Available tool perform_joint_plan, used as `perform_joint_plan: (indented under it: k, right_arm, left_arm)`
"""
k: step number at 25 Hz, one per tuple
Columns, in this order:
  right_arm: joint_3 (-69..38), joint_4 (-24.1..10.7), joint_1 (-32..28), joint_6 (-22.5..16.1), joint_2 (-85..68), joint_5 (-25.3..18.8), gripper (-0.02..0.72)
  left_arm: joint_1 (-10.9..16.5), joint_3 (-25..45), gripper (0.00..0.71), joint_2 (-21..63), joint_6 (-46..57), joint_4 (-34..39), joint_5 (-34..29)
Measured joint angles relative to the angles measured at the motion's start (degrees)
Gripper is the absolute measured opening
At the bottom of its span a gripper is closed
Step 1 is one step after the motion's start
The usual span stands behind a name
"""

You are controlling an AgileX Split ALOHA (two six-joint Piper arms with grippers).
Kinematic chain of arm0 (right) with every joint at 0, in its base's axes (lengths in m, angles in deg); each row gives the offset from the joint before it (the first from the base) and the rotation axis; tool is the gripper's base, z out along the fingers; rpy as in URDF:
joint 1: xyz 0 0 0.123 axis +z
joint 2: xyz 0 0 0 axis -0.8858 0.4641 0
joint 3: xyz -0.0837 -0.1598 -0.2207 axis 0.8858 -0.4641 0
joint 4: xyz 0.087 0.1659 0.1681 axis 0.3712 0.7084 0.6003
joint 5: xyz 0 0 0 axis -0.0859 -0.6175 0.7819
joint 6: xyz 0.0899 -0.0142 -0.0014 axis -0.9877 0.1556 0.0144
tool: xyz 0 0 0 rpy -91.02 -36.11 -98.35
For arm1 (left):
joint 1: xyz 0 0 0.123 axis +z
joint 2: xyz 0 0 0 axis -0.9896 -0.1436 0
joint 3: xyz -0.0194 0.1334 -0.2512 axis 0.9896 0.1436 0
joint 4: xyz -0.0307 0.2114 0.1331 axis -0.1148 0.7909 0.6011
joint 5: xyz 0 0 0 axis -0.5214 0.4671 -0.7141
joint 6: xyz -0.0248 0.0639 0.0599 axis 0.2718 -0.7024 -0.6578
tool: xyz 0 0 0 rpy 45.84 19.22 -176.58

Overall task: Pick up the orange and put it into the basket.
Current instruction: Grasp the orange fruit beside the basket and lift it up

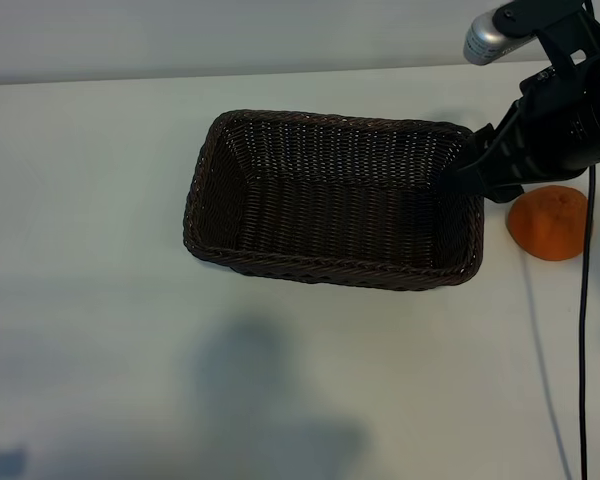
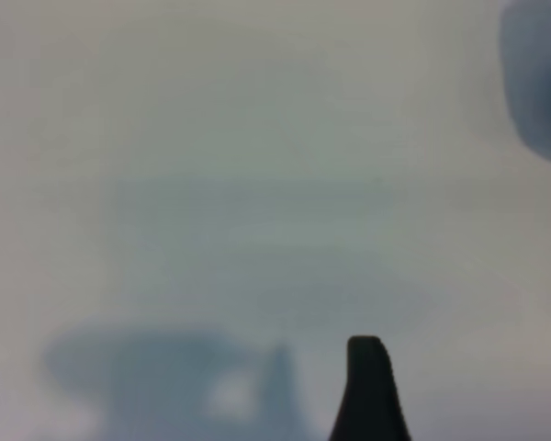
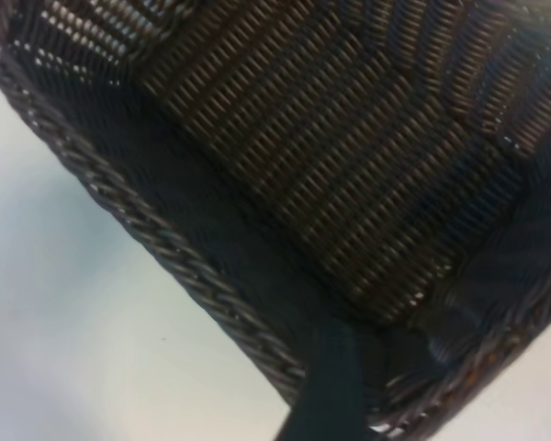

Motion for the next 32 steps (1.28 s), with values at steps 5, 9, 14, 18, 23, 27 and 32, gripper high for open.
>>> perform_joint_plan:
  k: [5,9,14,18,23,27,32]
  right_arm:
    - [0.00,-8.37,0.00,-4.80,0.00,0.25,0.595]
    - [0.00,-17.55,0.00,-11.85,0.00,0.97,0.636]
    - [0.00,-28.11,0.00,-22.59,0.05,2.61,0.701]
    - [0.00,-32.60,0.00,-28.72,2.02,3.30,0.704]
    - [0.00,-34.23,0.00,-29.87,6.91,3.93,0.704]
    - [0.00,-36.80,-0.21,-35.21,10.27,6.05,0.704]
    - [0.00,-40.53,-2.23,-42.06,13.69,6.70,0.704]
  left_arm:
    - [-0.99,-0.03,0.546,0.00,0.00,0.00,0.00]
    - [-0.99,-0.03,0.546,0.00,0.00,0.00,0.00]
    - [-0.99,-0.03,0.546,0.00,0.00,0.00,0.00]
    - [-0.99,-0.03,0.546,0.00,0.00,0.00,0.00]
    - [-0.99,-0.03,0.546,0.00,0.00,0.00,0.06]
    - [-0.99,-0.03,0.546,0.00,0.00,0.00,0.06]
    - [-0.99,-0.03,0.546,0.00,0.00,0.00,0.10]
